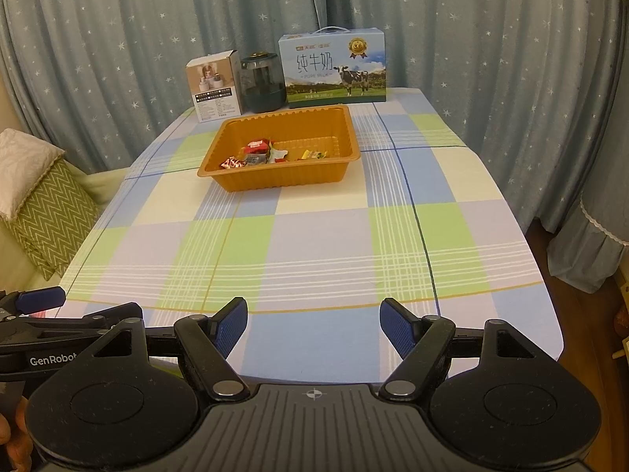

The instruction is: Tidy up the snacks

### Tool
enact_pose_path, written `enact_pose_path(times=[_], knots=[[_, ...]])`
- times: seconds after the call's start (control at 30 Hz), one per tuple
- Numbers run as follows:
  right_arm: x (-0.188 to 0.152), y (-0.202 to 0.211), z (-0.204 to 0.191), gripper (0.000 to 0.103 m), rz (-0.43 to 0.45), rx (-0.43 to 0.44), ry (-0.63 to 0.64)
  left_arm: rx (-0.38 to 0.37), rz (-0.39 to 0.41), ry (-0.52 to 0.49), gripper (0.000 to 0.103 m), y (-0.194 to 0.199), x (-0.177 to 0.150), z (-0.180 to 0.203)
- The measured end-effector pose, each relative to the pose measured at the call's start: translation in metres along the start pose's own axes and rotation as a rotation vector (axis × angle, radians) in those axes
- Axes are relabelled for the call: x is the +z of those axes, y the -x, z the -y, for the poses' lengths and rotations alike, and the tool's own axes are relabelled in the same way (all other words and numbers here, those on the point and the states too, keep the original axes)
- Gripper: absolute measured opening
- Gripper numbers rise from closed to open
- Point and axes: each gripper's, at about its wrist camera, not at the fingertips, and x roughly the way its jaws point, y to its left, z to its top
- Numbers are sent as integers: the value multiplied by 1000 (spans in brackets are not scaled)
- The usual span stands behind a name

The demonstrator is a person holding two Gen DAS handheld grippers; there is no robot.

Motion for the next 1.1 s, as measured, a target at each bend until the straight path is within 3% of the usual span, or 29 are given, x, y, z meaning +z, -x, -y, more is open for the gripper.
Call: enact_pose_path(times=[1.1], knots=[[1,1,1,74,9,-4,-5,-2,0,0,103,-2,0,2]])
